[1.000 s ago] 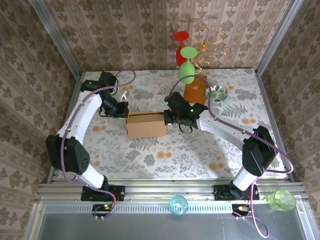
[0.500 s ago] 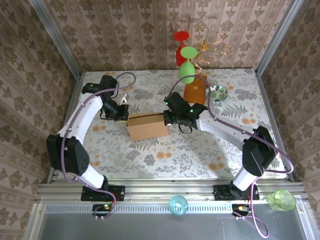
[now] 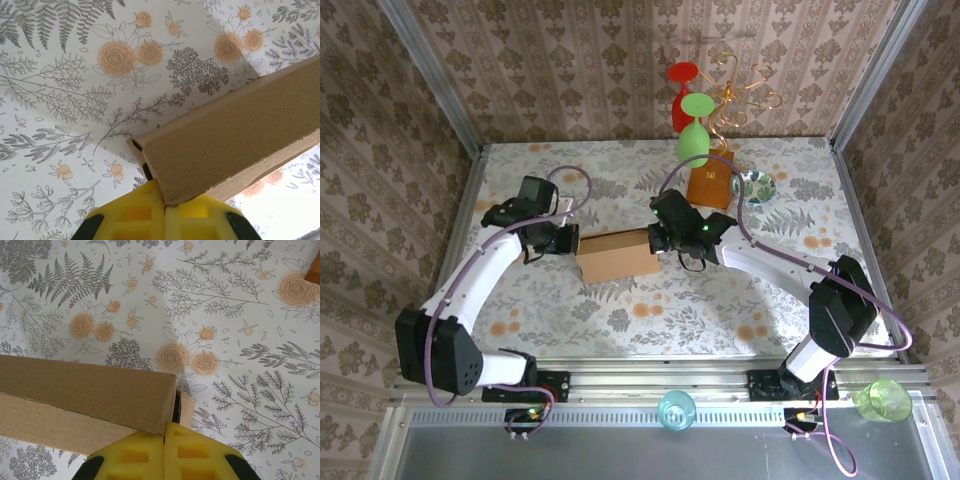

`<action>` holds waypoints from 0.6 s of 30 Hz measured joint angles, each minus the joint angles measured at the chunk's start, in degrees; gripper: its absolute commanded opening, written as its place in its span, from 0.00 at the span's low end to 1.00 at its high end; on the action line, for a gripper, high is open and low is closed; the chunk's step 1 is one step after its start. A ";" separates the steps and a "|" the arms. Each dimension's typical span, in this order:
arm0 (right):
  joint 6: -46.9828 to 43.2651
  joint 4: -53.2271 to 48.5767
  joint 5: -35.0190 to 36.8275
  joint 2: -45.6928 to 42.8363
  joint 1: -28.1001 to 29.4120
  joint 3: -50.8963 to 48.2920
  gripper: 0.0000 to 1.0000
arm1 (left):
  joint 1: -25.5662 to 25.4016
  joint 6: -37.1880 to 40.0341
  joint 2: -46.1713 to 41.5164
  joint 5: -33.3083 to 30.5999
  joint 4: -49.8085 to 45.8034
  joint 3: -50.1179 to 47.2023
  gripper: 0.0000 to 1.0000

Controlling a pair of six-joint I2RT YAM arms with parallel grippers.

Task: Fold the paper box

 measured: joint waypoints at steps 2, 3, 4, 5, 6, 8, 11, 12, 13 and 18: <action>-0.13 0.02 0.11 -0.20 0.00 -0.22 0.00 | -0.90 -0.33 -1.36 -1.40 1.99 -1.79 0.02; -0.13 0.02 0.15 -0.31 0.00 -0.35 0.00 | -1.49 -0.48 -2.10 -2.32 3.19 -2.80 0.02; -0.13 0.00 0.20 -0.35 0.00 -0.39 0.00 | -2.05 -0.70 -2.82 -3.28 4.44 -3.85 0.02; -0.13 -0.02 0.20 -0.37 0.00 -0.42 0.00 | -2.45 -0.85 -3.39 -4.02 5.35 -4.66 0.02; -0.11 -0.13 0.20 -0.42 0.00 -0.42 0.00 | -2.93 -1.09 -4.07 -4.92 6.58 -5.64 0.02; 0.04 -0.37 0.22 -0.48 0.00 -0.39 0.03 | -3.82 -1.77 -5.29 -6.47 8.57 -7.34 0.02; 0.83 -1.38 0.07 -0.79 0.04 -0.39 0.16 | -4.98 -2.62 -6.88 -8.31 10.80 -9.35 0.02; 1.64 -2.38 -0.37 -0.96 0.04 -0.39 0.21 | -5.33 -2.91 -7.30 -8.76 11.47 -9.88 0.02; 2.27 -3.39 -0.61 -1.07 0.04 -0.39 0.25 | -5.57 -3.17 -7.52 -9.11 11.80 -10.19 0.02; 8.22 -8.55 -4.00 -3.28 -0.07 -0.24 0.50 | -7.65 -3.61 -7.72 -11.06 13.18 -10.69 0.02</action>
